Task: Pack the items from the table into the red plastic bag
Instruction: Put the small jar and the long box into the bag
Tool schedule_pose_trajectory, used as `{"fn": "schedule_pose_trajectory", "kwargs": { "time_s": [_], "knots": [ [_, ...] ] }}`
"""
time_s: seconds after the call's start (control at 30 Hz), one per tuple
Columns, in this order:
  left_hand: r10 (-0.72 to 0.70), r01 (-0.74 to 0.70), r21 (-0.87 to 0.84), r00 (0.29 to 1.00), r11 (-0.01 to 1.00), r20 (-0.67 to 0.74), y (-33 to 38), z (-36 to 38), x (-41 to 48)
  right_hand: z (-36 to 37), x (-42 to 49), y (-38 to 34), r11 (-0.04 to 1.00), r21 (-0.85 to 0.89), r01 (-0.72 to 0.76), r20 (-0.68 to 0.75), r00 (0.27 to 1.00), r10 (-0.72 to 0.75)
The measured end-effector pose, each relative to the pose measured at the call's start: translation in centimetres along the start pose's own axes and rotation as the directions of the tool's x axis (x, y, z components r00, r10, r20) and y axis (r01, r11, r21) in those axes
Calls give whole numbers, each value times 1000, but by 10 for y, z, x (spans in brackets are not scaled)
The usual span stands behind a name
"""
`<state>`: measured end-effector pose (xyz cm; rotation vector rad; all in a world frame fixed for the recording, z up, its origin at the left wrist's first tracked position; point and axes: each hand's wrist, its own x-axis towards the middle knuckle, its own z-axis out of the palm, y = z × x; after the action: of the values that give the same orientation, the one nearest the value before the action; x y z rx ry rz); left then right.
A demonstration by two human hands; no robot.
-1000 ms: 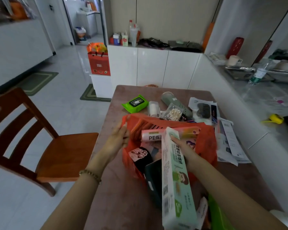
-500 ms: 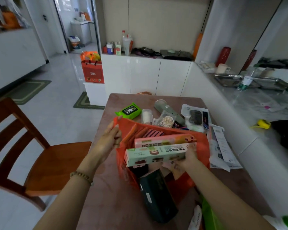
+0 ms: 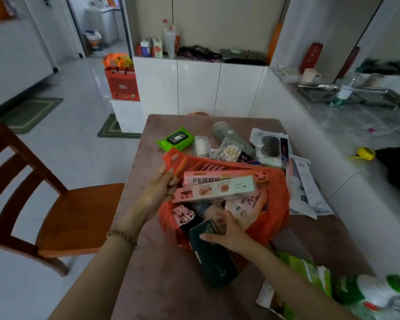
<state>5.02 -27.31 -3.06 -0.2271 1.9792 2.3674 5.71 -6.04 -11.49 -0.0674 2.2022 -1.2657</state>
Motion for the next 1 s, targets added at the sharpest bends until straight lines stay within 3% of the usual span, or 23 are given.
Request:
{"fn": "schedule_pose_trajectory", "kwargs": {
  "time_s": [0.1, 0.2, 0.3, 0.37, 0.47, 0.57, 0.63, 0.73, 0.83, 0.93, 1.0],
  "knots": [
    [-10, 10, -12, 1000, 1000, 0, -3, -4, -2, 19, 0, 15, 980, -193, 42, 22, 999, -39],
    [-13, 13, -14, 1000, 1000, 3, -1, -8, -3, 38, -3, 25, 924, -374, 75, -44, 994, -99],
    [-11, 11, 9, 1000, 1000, -17, 3, -14, -4, 35, -5, 19, 888, -454, 73, -50, 993, -107],
    [0, 0, 3, 1000, 1000, -21, 7, -18, -6, 14, -5, 4, 935, -350, 56, -26, 997, -70],
    [8, -8, 1, 1000, 1000, -21, 13, -27, -8, -24, -8, -36, 998, -55, 39, 9, 999, -39],
    [6, -6, 5, 1000, 1000, -16, 17, -28, -10, -39, 3, -76, 968, 247, 42, -17, 999, -39],
    [-1, 1, 2, 1000, 1000, -10, 19, -24, -11, -32, 17, -95, 949, 288, 128, -121, 988, -97],
    [-6, 6, -24, 1000, 1000, -14, 21, -22, -12, -23, 31, -102, 933, -230, 277, -322, 883, -342],
    [-9, 8, -36, 1000, 999, -22, 22, -26, -14, -36, 19, -86, 717, -656, 236, -346, 750, -564],
    [-20, 17, -75, 999, 997, -43, 20, -30, -12, -62, 2, -48, 559, -829, -24, -442, 641, -628],
    [-24, 20, -77, 999, 997, -45, 20, -30, -8, -84, -8, -25, 588, -795, -148, -534, 630, -563]
  ]
}}
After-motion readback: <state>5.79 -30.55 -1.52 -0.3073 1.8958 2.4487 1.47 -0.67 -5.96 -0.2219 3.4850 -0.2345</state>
